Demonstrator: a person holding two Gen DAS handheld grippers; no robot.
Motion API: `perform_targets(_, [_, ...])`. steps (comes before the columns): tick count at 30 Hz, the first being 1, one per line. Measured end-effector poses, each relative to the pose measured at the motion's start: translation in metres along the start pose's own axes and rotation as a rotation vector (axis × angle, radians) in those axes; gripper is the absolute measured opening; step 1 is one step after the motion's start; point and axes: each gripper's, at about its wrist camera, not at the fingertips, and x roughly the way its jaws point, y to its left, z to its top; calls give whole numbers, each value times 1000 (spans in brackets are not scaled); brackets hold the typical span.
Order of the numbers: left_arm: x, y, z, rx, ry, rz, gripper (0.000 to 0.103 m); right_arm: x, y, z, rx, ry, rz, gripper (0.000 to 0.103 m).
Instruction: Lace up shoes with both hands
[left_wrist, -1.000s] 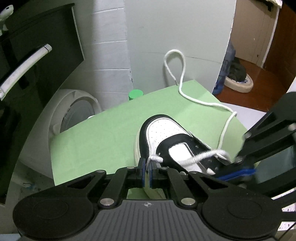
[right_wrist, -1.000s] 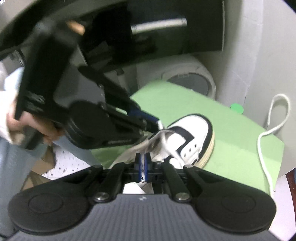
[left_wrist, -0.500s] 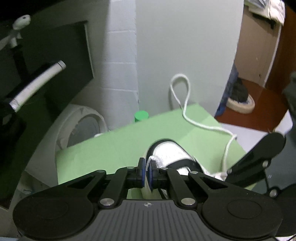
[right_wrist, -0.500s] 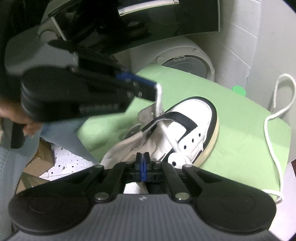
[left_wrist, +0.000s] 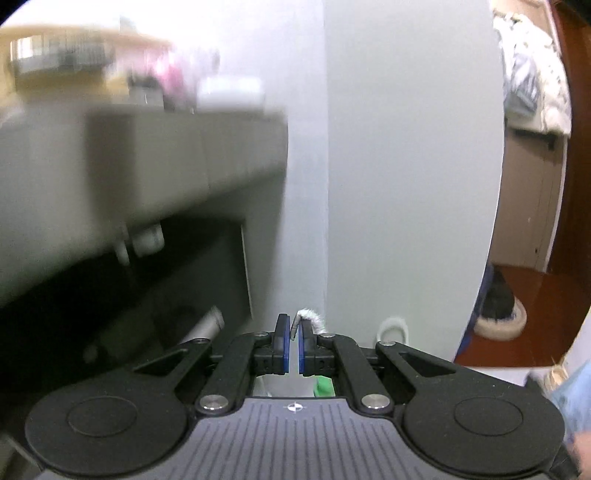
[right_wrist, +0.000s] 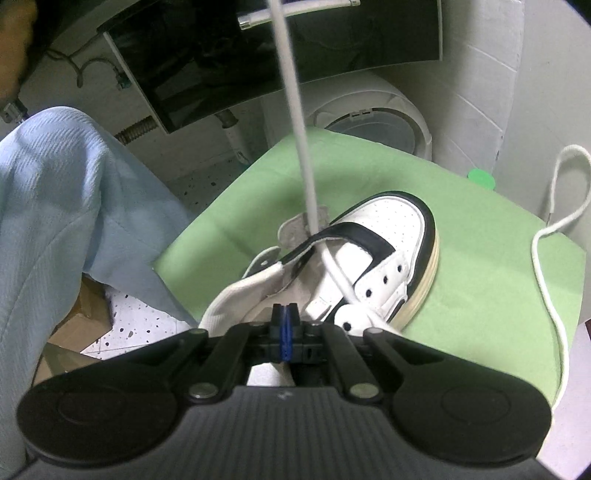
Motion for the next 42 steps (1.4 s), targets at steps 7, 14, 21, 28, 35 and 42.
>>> perform_targets(7, [-50, 14, 70, 10, -175, 18, 4, 16, 18, 17, 11, -2, 4, 0])
perform_targets(14, [-92, 19, 129, 80, -326, 63, 4, 19, 22, 22, 16, -2, 4, 0])
perform_targets(21, [-88, 5, 111, 193, -261, 84, 3, -32, 20, 36, 115, -139, 62, 9])
perform_targets(28, [-70, -20, 63, 338, -177, 31, 3, -113, -5, 25, 264, -338, 11, 27])
perform_targets(35, [-56, -67, 13, 679, -112, -44, 3, -180, 37, 48, 102, -541, 74, 47])
perform_targets(42, [-59, -90, -35, 941, -74, -108, 3, -196, 75, 82, -81, -546, 71, 47])
